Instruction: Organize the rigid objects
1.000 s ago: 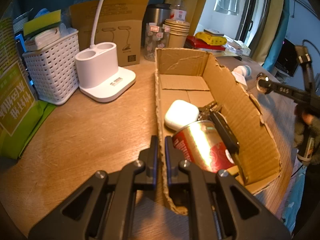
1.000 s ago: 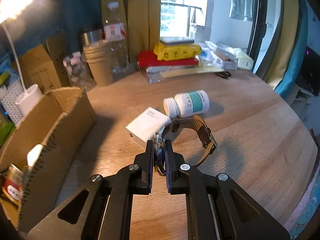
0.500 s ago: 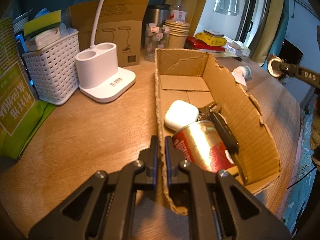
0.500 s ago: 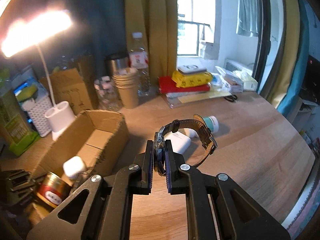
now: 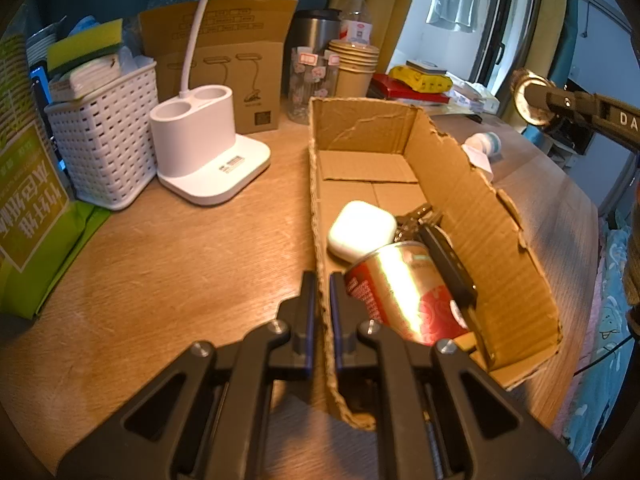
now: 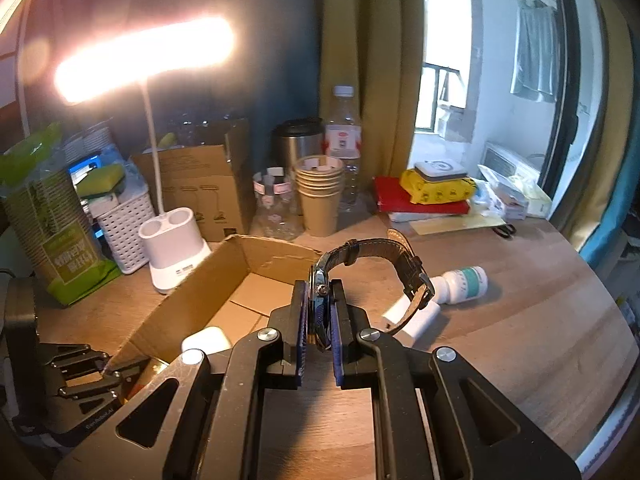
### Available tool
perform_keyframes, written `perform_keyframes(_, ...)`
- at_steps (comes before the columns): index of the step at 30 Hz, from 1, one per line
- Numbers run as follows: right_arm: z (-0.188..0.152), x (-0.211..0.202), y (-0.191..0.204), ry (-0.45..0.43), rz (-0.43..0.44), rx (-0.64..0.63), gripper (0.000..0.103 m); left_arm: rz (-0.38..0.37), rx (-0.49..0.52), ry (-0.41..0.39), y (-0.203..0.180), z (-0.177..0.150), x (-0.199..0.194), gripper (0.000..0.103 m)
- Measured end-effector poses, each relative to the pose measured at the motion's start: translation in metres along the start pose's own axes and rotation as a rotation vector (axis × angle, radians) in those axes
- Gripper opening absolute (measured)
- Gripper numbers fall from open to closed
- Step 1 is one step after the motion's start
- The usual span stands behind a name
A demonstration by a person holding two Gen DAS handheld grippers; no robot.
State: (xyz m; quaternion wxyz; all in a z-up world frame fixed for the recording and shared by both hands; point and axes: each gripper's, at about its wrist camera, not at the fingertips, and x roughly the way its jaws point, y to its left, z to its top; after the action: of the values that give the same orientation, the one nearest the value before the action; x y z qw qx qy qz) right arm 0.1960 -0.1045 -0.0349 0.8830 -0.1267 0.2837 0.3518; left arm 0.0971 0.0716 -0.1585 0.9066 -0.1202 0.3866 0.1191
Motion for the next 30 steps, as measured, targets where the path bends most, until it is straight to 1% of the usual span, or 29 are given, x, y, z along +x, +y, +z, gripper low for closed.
perform_keyframes(12,0.004,0.008,0.02,0.003,0.039,-0.031,0.011,0.0,0.0,-0.001,-0.001,0.0,-0.001,0.009)
perform_keyframes(30,0.002,0.034,0.045,0.043,0.101,-0.077,0.011,-0.003,-0.001,-0.001,-0.002,0.001,-0.001,0.009)
